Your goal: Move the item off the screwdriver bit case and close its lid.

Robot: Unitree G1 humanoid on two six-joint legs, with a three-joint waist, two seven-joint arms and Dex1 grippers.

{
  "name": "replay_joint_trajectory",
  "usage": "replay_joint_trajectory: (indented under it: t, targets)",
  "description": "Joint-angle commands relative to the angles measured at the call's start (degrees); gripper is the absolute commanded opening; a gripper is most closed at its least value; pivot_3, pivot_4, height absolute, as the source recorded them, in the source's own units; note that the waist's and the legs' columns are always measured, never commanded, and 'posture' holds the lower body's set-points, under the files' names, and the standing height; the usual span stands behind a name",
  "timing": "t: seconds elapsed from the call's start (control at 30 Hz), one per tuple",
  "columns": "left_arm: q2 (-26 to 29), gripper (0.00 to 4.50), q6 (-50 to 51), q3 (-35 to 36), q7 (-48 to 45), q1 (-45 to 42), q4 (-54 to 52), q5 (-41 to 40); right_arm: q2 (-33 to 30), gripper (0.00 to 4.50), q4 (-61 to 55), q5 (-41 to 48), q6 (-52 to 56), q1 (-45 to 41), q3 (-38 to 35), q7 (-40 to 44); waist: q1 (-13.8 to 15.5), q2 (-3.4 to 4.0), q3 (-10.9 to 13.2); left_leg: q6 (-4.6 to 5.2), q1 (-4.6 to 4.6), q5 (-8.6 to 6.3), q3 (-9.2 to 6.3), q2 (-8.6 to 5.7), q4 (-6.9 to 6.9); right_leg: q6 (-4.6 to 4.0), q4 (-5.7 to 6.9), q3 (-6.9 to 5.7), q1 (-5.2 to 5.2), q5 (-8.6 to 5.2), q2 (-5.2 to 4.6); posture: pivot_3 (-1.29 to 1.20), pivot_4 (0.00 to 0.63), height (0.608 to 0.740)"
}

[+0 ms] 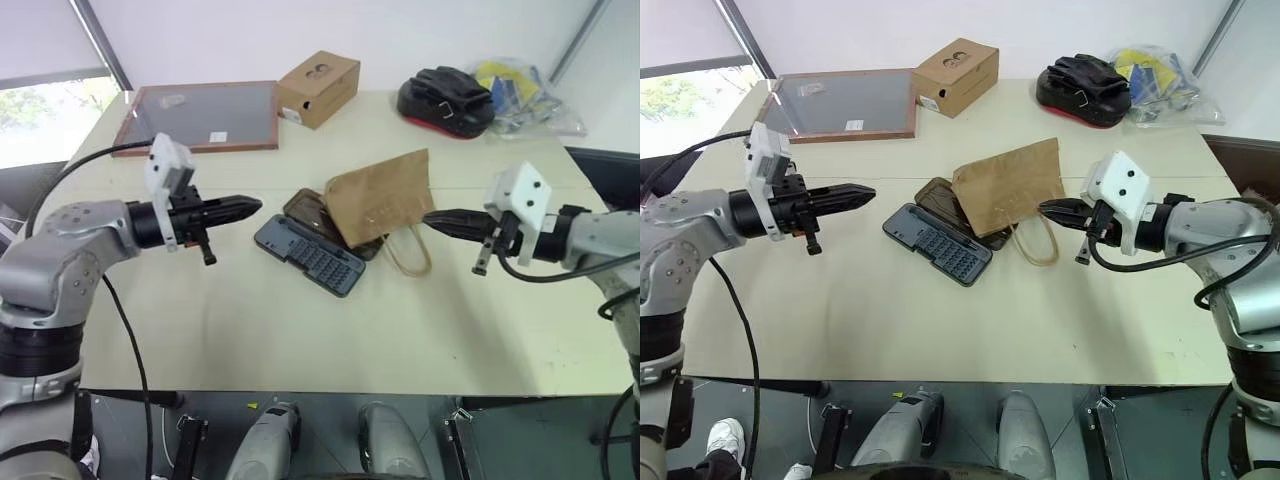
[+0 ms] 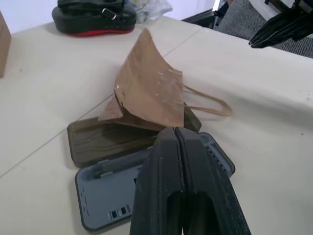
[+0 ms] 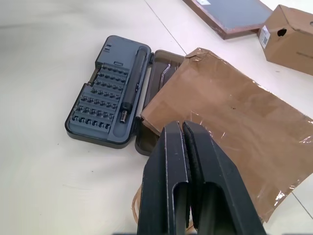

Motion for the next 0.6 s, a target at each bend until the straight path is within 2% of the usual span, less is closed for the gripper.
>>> replay_joint_trajectory:
  t: [0.03,0.6]
  targets:
    - [-0.2,0.0,-1.9,1.1,0.4,-0.4,-0.9,0.4,-0.5,0.08,-1.5,0.0,-0.6,-0.8,-0.9,0.0,0.0,0.0,0.0,0.0,-0.01,0.0,0.0,0.0,0.0,0.0,0.0,0.0,0.0,0.0,0.0,0.0,0.15,0.74]
    - [-2.7,0.0,-2.9,0.6,3.1,0.1,-1.2,1.4,0.3,0.08,-0.9,-0.9,-0.7,-2.3,-0.3,-1.4,0.0,0.0,0.0,0.0,-0.01,0.0,0.01,0.0,0.0,0.0,0.0,0.01,-0.01,0.0,-0.01,0.0,0.15,0.74]
